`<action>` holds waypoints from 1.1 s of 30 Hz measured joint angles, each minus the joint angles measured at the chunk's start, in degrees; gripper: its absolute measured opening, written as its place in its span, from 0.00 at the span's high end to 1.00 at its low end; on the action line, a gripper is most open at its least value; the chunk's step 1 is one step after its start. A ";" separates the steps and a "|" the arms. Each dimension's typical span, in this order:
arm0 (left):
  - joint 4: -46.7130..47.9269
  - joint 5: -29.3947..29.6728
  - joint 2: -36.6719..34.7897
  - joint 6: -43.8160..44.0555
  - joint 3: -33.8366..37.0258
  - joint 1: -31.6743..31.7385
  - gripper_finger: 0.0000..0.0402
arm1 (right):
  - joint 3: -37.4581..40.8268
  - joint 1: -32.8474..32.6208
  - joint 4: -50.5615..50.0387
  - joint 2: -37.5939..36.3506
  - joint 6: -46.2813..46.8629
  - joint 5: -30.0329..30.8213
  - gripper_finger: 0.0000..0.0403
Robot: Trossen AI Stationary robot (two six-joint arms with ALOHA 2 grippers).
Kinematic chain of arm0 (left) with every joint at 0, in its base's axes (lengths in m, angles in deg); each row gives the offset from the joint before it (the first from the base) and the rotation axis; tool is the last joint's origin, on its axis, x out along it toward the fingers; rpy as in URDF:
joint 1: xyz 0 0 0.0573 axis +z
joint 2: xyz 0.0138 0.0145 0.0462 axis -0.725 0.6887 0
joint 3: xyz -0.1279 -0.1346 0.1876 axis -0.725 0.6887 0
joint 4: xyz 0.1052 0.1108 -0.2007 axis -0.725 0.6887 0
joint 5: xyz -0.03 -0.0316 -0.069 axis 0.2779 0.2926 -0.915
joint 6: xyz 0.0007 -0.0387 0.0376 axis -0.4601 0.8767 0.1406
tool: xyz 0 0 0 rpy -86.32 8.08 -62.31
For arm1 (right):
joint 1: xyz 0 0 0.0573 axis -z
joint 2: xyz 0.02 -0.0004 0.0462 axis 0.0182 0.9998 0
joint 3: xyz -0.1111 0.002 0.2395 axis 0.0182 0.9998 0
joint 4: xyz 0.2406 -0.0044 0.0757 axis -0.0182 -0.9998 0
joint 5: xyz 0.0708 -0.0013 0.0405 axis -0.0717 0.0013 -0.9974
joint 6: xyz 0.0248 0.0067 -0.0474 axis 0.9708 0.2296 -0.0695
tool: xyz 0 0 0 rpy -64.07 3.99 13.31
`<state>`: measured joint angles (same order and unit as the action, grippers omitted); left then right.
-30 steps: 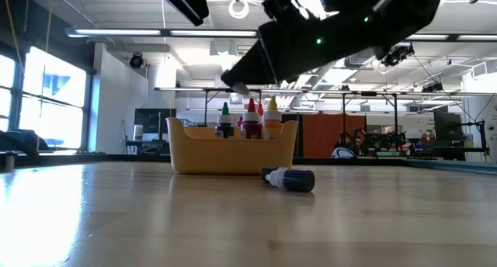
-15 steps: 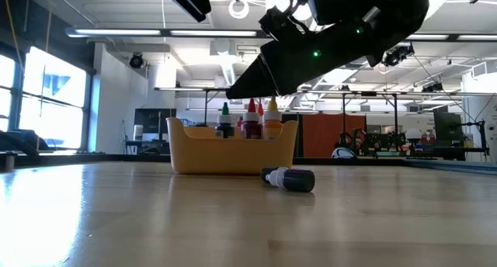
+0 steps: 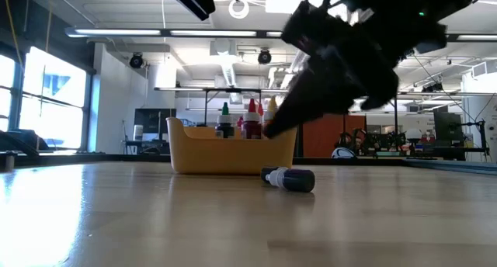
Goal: Pick & Place food coloring
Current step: Put the small green food coloring bottle into the yellow bin
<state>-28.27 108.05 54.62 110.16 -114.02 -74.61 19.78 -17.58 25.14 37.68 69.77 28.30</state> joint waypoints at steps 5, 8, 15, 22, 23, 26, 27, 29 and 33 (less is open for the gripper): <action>-1.05 1.17 0.00 0.33 0.00 0.00 0.60 | 0.00 -2.58 -8.63 0.00 12.59 8.92 0.60; -2.14 1.15 0.00 0.34 0.00 0.00 0.61 | 0.00 -2.69 -9.57 0.00 14.83 9.71 0.60; -1.81 1.20 0.00 -0.13 0.00 0.00 0.60 | 0.00 -2.48 -9.37 0.00 17.06 7.90 0.60; -1.77 1.18 0.00 -0.11 0.00 0.00 0.61 | -0.18 -2.48 -4.97 4.27 17.90 7.31 0.60; -1.70 1.13 0.00 -0.11 0.00 0.00 0.61 | -0.19 -2.48 -4.38 5.11 17.89 6.83 0.60; -1.53 0.94 0.00 -0.11 0.00 0.00 0.61 | -0.05 -2.49 -3.56 6.84 17.36 6.64 0.60; -1.40 0.95 0.00 -0.11 0.00 0.00 0.61 | -0.07 -2.35 -3.57 7.05 17.38 6.52 0.60; -1.39 0.92 0.00 -0.11 0.00 0.00 0.60 | -0.13 -2.14 -3.84 7.51 17.74 6.68 0.60; -1.31 0.93 0.00 -0.11 0.00 0.00 0.61 | -0.13 -1.96 -3.97 7.56 13.08 6.50 0.60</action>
<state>-29.58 108.98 54.62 110.05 -114.02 -74.61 19.65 -19.54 21.17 45.24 82.85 34.81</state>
